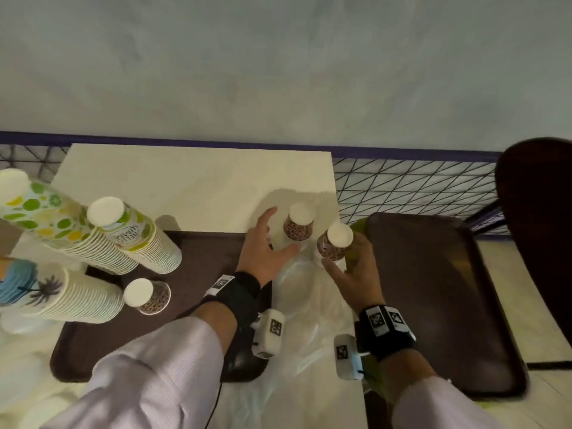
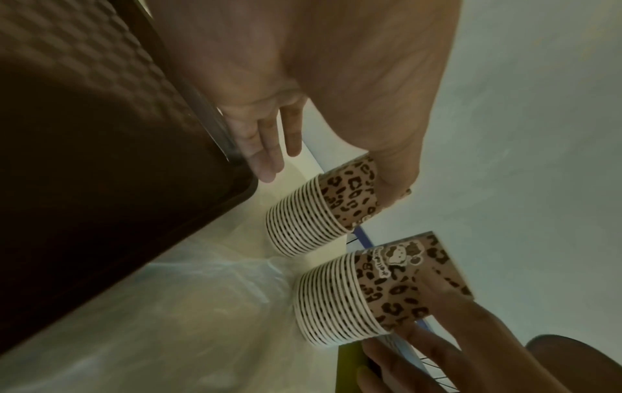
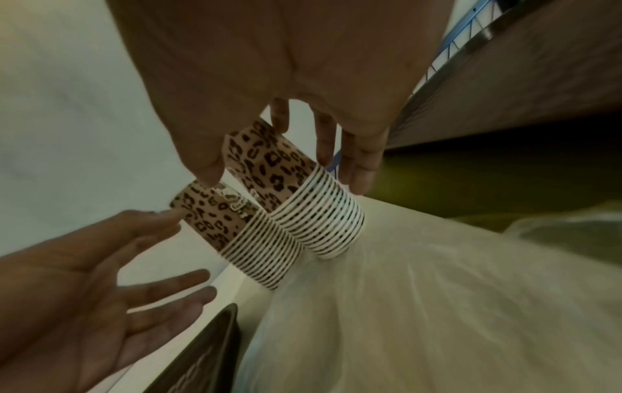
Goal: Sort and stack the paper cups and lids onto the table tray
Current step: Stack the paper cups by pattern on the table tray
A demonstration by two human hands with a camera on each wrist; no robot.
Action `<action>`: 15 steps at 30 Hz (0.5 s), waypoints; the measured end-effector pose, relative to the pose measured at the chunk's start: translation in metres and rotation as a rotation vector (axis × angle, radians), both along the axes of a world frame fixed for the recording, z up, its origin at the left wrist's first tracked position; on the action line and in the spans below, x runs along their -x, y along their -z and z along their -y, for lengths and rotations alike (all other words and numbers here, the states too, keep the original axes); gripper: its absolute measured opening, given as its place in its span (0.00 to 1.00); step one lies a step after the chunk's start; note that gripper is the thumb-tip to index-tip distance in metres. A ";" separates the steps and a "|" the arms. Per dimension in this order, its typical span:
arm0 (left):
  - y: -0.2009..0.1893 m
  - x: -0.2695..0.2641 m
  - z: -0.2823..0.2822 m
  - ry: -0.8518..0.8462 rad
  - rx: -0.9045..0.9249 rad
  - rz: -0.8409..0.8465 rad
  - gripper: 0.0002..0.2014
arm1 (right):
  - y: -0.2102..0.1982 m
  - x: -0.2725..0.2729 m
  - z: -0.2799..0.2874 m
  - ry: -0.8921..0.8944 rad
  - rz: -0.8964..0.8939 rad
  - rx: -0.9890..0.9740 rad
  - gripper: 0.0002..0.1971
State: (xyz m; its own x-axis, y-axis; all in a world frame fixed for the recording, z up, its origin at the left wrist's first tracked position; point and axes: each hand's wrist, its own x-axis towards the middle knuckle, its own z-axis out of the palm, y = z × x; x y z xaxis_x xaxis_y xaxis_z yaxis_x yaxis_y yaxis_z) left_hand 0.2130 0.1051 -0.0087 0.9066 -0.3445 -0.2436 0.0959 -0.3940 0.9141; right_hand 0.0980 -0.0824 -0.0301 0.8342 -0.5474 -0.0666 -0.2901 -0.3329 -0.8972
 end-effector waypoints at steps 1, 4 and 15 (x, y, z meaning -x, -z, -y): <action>0.004 -0.005 0.007 0.005 -0.008 -0.009 0.47 | 0.006 -0.006 0.003 -0.011 -0.014 0.004 0.41; 0.018 -0.019 0.025 -0.004 -0.019 -0.049 0.50 | 0.020 -0.019 0.007 -0.002 -0.056 0.015 0.43; 0.045 -0.043 0.051 0.090 -0.121 -0.029 0.40 | 0.038 -0.036 0.008 0.002 -0.021 0.019 0.37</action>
